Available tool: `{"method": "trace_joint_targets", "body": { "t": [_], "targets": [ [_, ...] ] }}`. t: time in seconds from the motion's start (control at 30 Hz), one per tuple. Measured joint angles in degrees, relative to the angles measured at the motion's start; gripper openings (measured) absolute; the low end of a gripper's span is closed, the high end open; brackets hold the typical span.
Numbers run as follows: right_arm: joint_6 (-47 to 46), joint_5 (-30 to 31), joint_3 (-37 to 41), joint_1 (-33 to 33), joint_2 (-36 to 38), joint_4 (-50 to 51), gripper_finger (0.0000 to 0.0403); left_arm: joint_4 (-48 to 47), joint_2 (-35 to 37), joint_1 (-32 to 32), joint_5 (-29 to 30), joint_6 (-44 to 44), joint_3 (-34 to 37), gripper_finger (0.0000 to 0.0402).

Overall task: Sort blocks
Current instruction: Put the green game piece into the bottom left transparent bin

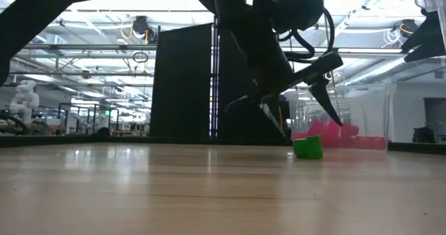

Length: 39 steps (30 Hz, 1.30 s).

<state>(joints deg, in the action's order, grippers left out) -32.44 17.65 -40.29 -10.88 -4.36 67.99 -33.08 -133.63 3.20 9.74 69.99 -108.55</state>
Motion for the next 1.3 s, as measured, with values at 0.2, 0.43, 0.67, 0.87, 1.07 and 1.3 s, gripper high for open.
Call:
{"method": "trace_joint_targets", "body": {
  "t": [0.2,0.43,0.67,0.87,1.07,1.3],
  "targets": [
    [0.1,0.0,0.0,0.0,0.0,0.0,0.0208,0.6,-1.2,0.4,-0.3,0.2,0.1,0.0283],
    [0.1,0.0,0.0,0.0,0.0,0.0,0.0208,2.0,-2.7,0.5,0.6,0.6,0.0,0.0217],
    [0.0,0.0,0.0,0.0,0.0,0.0,0.0208,2.6,-3.8,0.5,1.5,0.1,0.0,0.0123],
    [-0.1,0.0,0.0,0.0,0.0,0.0,0.0208,2.8,-3.9,0.6,1.7,-0.3,-0.1,0.007],
    [-0.8,0.2,0.0,0.0,0.0,0.0,0.0208,0.5,-2.7,0.6,0.7,-0.3,-1.0,0.0056],
    [-0.9,0.2,0.0,0.0,0.0,0.0,0.0208,-13.4,-2.6,1.2,0.9,-6.5,-10.6,0.0029]
  ]
}}
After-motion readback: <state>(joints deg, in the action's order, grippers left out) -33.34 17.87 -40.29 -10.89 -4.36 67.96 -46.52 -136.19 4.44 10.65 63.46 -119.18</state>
